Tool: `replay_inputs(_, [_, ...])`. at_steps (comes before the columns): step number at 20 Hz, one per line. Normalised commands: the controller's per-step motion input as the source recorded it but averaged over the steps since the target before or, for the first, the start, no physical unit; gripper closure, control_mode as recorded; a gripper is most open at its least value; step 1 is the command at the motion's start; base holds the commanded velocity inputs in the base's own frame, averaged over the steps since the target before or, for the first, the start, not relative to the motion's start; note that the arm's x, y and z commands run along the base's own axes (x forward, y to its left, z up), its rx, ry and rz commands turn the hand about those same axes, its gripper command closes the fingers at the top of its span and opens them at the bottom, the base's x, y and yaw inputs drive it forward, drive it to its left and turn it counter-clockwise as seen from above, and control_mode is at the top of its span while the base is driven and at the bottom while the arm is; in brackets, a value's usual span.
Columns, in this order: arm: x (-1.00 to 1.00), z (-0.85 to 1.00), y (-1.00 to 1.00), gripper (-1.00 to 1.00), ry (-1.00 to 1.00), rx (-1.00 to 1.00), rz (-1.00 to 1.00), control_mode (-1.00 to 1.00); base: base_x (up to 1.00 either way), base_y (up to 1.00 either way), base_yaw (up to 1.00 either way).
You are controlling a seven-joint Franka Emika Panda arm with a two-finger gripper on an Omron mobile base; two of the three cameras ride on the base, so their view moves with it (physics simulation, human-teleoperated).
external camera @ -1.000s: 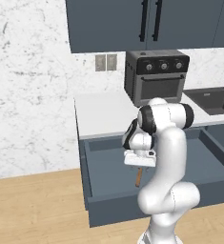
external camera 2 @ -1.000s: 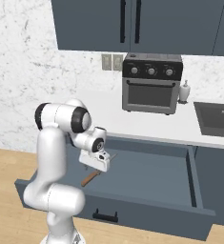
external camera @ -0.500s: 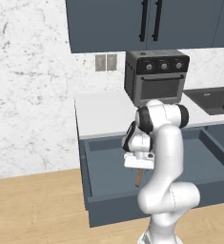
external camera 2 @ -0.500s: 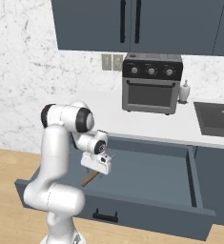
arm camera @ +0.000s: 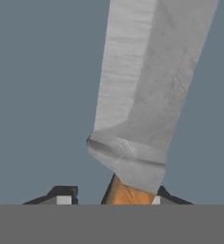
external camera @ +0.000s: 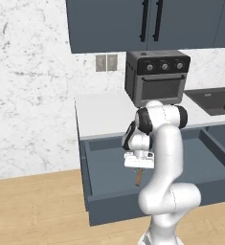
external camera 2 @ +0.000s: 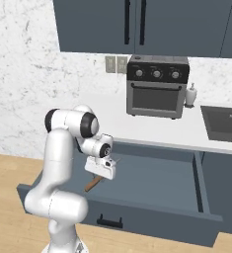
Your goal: Pick up the knife from the drawer and place it on the cutting board. Then place the meat from the plate to the cutting board.
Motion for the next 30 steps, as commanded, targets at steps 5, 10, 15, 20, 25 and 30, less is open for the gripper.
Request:
replay_inputs(5, [-0.16, -0.01, 0.00, 1.00, 0.09, 0.00, 0.00, -1.00, 0.00, 0.00, 0.00])
replay_inputs(10, [-0.19, 0.10, 0.00, 1.00, 0.06, 0.00, 0.00, -1.00, 0.00, 0.00, 0.00])
replay_inputs(15, [-0.50, 0.71, -0.02, 1.00, 0.00, 0.00, 0.00, -1.00, 0.00, 0.00, 0.00])
replay_inputs(20, [-0.61, 0.81, -0.01, 1.00, 0.00, 0.00, 0.00, -1.00, 0.00, 0.00, 0.00])
replay_inputs(25, [-0.50, 0.91, 0.00, 1.00, 0.00, 0.00, -0.04, -1.00, 0.00, 0.00, 0.00])
replay_inputs(30, [-0.31, 1.00, 0.00, 1.00, 0.00, 0.00, -0.10, -1.00, 0.00, 0.00, 0.00])
